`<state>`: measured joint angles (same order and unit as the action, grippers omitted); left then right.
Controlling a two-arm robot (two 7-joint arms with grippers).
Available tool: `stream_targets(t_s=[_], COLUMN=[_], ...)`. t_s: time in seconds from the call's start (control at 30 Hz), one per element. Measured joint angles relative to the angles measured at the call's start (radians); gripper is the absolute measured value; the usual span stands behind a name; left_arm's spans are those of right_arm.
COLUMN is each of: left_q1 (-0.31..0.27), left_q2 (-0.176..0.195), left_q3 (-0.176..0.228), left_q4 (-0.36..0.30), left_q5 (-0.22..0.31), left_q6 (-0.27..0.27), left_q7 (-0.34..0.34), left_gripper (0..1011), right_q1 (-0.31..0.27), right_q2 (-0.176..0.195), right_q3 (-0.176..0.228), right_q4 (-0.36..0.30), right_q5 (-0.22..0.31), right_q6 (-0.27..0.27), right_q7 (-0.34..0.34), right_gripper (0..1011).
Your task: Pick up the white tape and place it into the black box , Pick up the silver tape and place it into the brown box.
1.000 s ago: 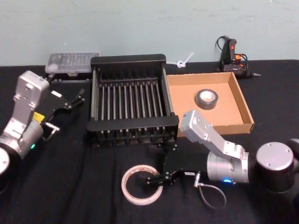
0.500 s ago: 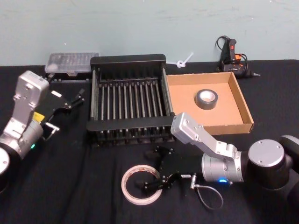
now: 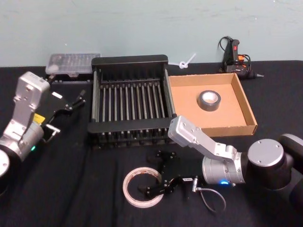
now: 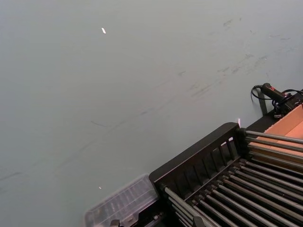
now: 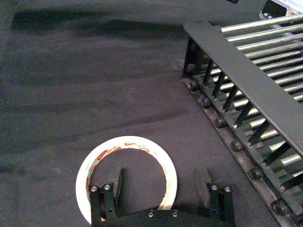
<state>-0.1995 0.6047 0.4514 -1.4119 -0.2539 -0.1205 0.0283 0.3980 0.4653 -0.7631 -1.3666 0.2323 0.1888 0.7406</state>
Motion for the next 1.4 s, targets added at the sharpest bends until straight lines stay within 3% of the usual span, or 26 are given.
stream_targets(t_s=[1.07,1.4], left_q1=[0.0,0.0], left_q2=[0.0,0.0], left_q3=[0.0,0.0], left_q4=[0.0,0.0], left_q5=[0.0,0.0], left_q6=[0.0,0.0], left_q7=[0.0,0.0], left_gripper=[1001,1001], right_q1=[0.002,0.002], right_q2=[-0.012,-0.012], right_q3=[-0.004,-0.003], right_q4=[0.011,0.01], right_q5=[0.008,0.008], right_q6=[0.027,0.027], right_q7=[-0.034,-0.032], right_gripper=[1003,880])
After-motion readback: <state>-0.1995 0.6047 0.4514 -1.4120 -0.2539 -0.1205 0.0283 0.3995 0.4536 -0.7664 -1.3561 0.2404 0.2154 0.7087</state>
